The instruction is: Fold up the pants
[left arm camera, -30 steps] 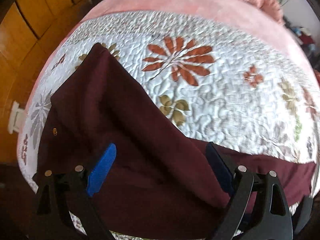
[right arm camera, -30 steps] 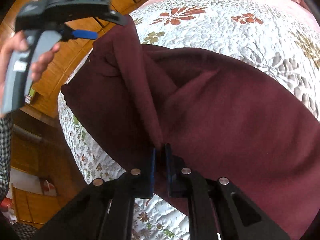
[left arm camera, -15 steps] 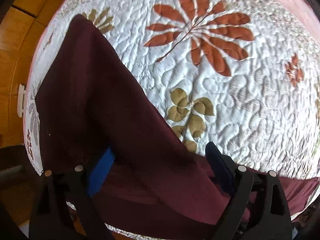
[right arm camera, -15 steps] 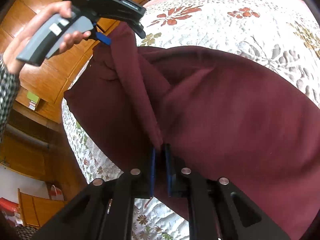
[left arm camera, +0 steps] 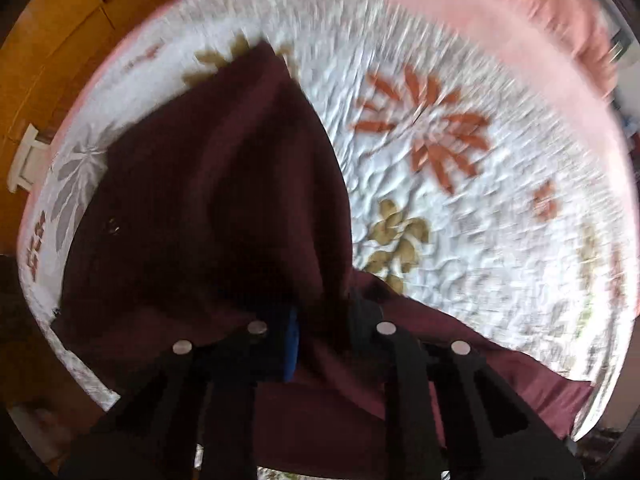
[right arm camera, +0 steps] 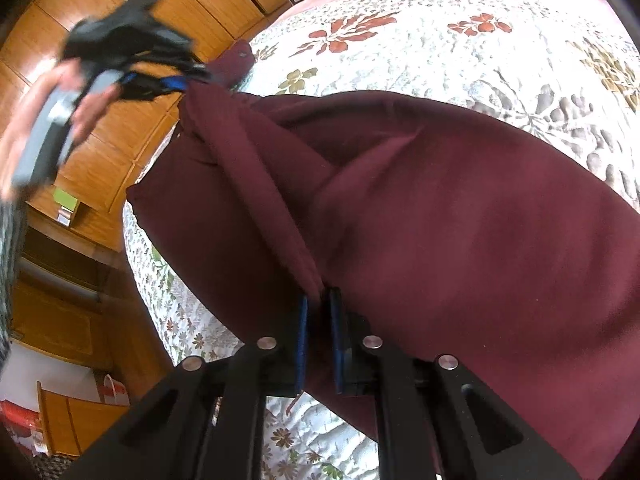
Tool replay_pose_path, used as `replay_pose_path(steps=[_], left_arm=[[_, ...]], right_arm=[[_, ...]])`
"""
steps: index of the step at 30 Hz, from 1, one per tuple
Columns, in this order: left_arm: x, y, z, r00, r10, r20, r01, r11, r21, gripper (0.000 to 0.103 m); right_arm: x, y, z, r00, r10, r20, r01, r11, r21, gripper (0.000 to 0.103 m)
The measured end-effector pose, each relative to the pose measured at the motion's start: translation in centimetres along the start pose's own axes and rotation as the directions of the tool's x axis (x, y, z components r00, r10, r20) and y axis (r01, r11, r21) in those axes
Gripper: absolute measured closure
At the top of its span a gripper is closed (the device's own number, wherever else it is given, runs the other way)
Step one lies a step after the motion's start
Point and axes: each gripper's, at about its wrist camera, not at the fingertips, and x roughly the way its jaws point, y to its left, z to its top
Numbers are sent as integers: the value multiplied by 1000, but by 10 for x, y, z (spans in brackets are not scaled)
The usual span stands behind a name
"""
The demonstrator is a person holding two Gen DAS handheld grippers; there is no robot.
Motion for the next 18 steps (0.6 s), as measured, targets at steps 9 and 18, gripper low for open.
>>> replay_pose_path(steps=[9,18], left_arm=[[-39,62,-128,943,-102,316,144,983,-115,85],[5,77,-165,959,-146,243,192,965,-178,46]], right_arm=[[-7,5,-6,999,-33,-3,33,999,1,92],[-19,11,-10,995,-93,-19,93,996,-3,80]])
